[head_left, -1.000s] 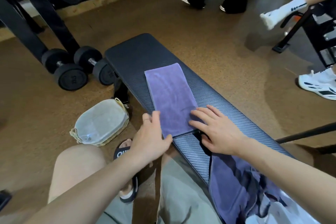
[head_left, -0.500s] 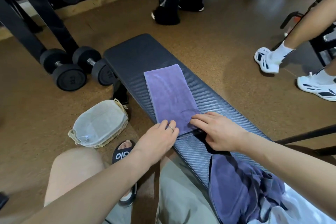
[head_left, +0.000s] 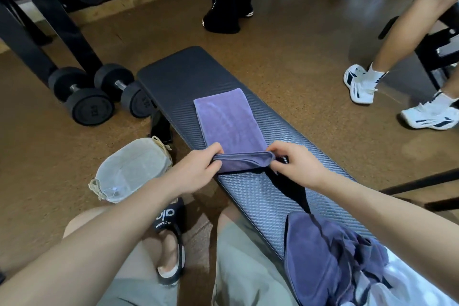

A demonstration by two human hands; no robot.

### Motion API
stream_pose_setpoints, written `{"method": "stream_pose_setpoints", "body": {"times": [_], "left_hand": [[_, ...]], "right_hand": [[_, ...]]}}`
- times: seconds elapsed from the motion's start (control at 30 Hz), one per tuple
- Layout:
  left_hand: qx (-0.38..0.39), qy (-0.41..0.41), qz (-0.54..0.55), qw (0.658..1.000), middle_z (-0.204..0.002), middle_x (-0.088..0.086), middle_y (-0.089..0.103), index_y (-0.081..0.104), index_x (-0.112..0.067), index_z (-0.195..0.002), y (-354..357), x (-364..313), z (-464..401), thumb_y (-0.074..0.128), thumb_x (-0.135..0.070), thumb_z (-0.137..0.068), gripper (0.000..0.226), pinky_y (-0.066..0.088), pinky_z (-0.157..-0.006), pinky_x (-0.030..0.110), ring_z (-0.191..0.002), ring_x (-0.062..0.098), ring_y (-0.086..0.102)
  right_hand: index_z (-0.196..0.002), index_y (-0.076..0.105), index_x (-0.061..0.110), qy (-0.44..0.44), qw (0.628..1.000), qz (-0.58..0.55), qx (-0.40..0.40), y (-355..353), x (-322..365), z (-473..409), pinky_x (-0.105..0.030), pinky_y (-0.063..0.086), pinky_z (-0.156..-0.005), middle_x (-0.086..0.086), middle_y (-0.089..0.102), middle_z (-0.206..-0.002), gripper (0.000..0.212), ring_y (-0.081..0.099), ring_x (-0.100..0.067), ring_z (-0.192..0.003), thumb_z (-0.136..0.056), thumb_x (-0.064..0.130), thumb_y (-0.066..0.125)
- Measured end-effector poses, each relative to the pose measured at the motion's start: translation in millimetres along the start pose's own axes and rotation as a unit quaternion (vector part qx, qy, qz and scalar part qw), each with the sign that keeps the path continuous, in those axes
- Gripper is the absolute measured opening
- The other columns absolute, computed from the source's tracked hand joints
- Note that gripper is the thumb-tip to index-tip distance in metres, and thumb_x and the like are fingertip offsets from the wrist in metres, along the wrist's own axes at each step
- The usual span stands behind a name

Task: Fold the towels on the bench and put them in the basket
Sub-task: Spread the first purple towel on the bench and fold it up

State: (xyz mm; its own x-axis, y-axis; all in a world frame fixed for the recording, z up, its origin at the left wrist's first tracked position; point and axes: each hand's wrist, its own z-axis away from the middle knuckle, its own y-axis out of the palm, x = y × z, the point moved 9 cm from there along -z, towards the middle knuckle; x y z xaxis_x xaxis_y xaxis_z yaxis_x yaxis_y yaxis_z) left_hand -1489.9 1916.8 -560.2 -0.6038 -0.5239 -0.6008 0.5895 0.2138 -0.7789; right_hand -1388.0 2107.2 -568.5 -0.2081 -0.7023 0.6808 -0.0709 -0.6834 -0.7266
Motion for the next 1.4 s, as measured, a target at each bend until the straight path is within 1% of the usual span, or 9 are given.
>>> {"method": "stream_pose_setpoints", "body": {"times": [0.1,0.27,0.43,0.6,0.7,0.87,1.03,1.2,1.4], "left_hand": [[-0.021,-0.033,0.041,0.998,-0.078,0.001,0.062,0.051,-0.025,-0.092,-5,12,-6,0.051,-0.022,-0.101,0.010,0.042,-0.072,0.031,-0.075,0.015,0.057],[-0.050,-0.073,0.070,0.994,-0.072,0.000,0.058,0.055,-0.027,-0.086,-5,26,-13,0.051,-0.025,-0.103,0.017,0.037,-0.066,0.028,-0.068,0.009,0.051],[-0.067,-0.131,0.084,0.985,-0.081,0.003,0.067,0.063,-0.022,-0.094,-1,41,-19,0.052,-0.026,-0.103,0.015,0.041,-0.072,0.032,-0.079,0.018,0.058],[-0.091,-0.154,0.102,0.979,-0.081,-0.006,0.067,0.065,-0.025,-0.095,2,47,-17,0.055,-0.025,-0.100,0.012,0.038,-0.071,0.029,-0.081,0.016,0.059],[-0.102,-0.162,0.104,0.976,-0.088,-0.003,0.070,0.065,-0.026,-0.094,2,46,-16,0.055,-0.024,-0.100,0.012,0.038,-0.073,0.028,-0.087,0.017,0.062],[-0.129,-0.168,0.104,0.972,-0.097,-0.003,0.069,0.069,-0.018,-0.104,0,41,-11,0.053,-0.022,-0.101,0.016,0.035,-0.074,0.026,-0.091,0.016,0.060],[-0.149,-0.169,0.115,0.968,-0.093,-0.001,0.066,0.066,-0.018,-0.106,-2,40,-10,0.050,-0.018,-0.101,0.016,0.034,-0.073,0.027,-0.090,0.017,0.058],[-0.169,-0.152,0.085,0.970,-0.085,-0.003,0.060,0.055,-0.015,-0.099,-5,37,-12,0.046,-0.016,-0.101,0.009,0.031,-0.069,0.030,-0.084,0.018,0.054],[-0.166,-0.145,0.018,0.975,-0.091,0.003,0.058,0.047,-0.020,-0.095,-5,36,-19,0.043,-0.019,-0.101,0.007,0.034,-0.070,0.036,-0.085,0.025,0.053]], "right_hand": [[-0.094,0.066,0.027,0.055,0.996,-0.068,0.013,1,-8,-6,-0.010,0.041,-0.065,0.012,0.072,-0.080,0.014,0.061,0.002,-0.068,-0.094,0.013,0.062],[-0.092,0.064,0.008,0.117,0.986,-0.119,0.025,5,-20,-18,-0.016,0.038,-0.059,0.002,0.059,-0.072,0.011,0.049,-0.003,-0.059,-0.099,0.014,0.058],[-0.078,0.062,0.020,0.188,0.980,-0.062,0.005,5,-34,-29,-0.025,0.040,-0.061,0.006,0.063,-0.071,0.023,0.056,-0.010,-0.065,-0.099,0.027,0.056],[-0.079,0.061,0.018,0.228,0.973,0.010,-0.029,6,-31,-37,-0.029,0.038,-0.061,0.005,0.063,-0.074,0.023,0.057,-0.018,-0.073,-0.098,0.028,0.052],[-0.078,0.060,0.018,0.248,0.967,0.020,-0.047,9,-31,-39,-0.033,0.039,-0.068,0.005,0.062,-0.075,0.023,0.058,-0.025,-0.081,-0.096,0.029,0.051],[-0.087,0.055,0.023,0.198,0.975,-0.016,-0.099,7,-23,-30,-0.040,0.046,-0.077,0.002,0.065,-0.080,0.019,0.058,-0.027,-0.084,-0.100,0.035,0.047],[-0.096,0.048,0.022,0.151,0.981,0.008,-0.122,10,-13,-30,-0.045,0.048,-0.077,-0.005,0.065,-0.084,0.020,0.058,-0.032,-0.083,-0.104,0.037,0.038],[-0.094,0.040,0.015,0.144,0.977,0.099,-0.122,13,-4,-41,-0.046,0.048,-0.073,-0.011,0.063,-0.082,0.028,0.058,-0.037,-0.078,-0.105,0.037,0.027],[-0.089,0.033,0.018,0.139,0.967,0.172,-0.124,20,-5,-50,-0.045,0.043,-0.070,-0.013,0.056,-0.100,0.025,0.059,-0.038,-0.083,-0.105,0.035,0.026]]}}
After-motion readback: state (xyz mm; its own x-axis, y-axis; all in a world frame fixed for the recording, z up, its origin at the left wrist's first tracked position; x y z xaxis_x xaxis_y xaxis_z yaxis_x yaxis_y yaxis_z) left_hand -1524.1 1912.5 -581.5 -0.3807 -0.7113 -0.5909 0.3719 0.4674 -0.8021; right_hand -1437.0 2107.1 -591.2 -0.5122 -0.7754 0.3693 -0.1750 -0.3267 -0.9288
